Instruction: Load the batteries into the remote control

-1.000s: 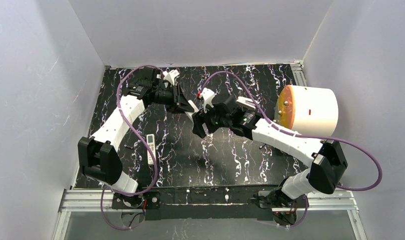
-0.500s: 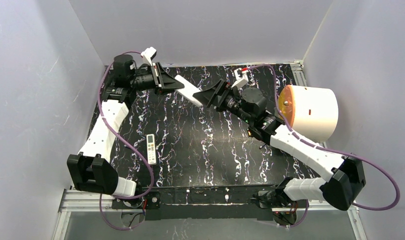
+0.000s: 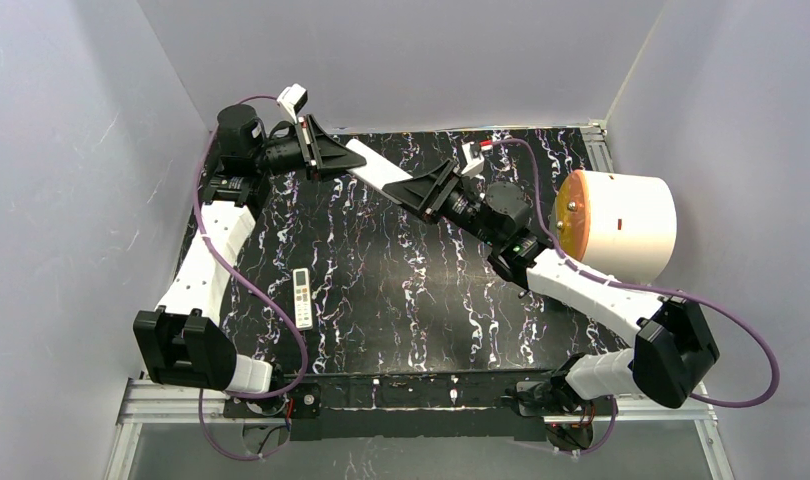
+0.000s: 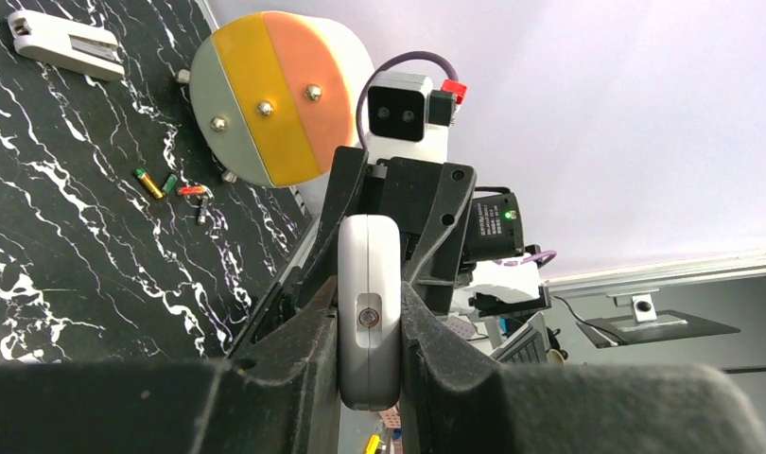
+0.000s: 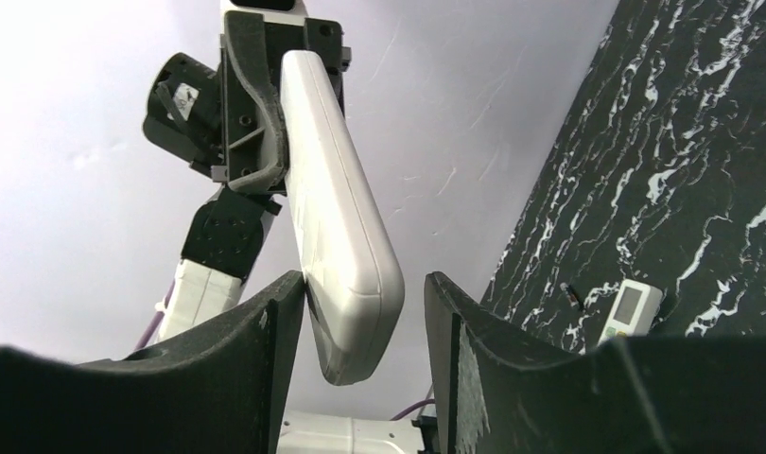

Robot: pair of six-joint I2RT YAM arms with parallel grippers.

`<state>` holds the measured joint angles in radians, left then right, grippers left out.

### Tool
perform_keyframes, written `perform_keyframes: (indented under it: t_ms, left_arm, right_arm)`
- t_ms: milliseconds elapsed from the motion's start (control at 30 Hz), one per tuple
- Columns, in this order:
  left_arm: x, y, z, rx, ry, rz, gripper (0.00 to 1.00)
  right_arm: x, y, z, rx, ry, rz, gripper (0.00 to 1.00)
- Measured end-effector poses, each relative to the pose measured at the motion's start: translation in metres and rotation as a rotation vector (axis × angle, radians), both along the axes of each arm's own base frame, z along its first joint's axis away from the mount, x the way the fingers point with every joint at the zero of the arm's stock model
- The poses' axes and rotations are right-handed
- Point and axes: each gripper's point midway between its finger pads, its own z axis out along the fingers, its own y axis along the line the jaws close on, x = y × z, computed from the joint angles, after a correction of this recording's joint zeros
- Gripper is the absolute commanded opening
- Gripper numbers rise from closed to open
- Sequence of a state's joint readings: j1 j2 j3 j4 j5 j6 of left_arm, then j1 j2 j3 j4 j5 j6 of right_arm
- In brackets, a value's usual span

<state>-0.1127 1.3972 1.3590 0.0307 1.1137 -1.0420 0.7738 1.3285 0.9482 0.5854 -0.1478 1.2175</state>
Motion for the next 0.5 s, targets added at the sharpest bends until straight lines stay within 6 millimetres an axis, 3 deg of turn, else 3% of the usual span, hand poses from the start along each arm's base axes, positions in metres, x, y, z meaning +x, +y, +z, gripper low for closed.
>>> perform_keyframes:
  t_ms: [300, 500]
  left_arm:
    - [-0.007, 0.002, 0.003, -0.021, 0.028, -0.039, 0.00]
    - [-0.009, 0.002, 0.004, -0.026, 0.035, -0.048, 0.00]
  right_arm:
    - [0.003, -0.014, 0.010, 0.096, -0.028, 0.025, 0.54]
    - [0.004, -0.013, 0.013, 0.120, -0.040, 0.053, 0.48]
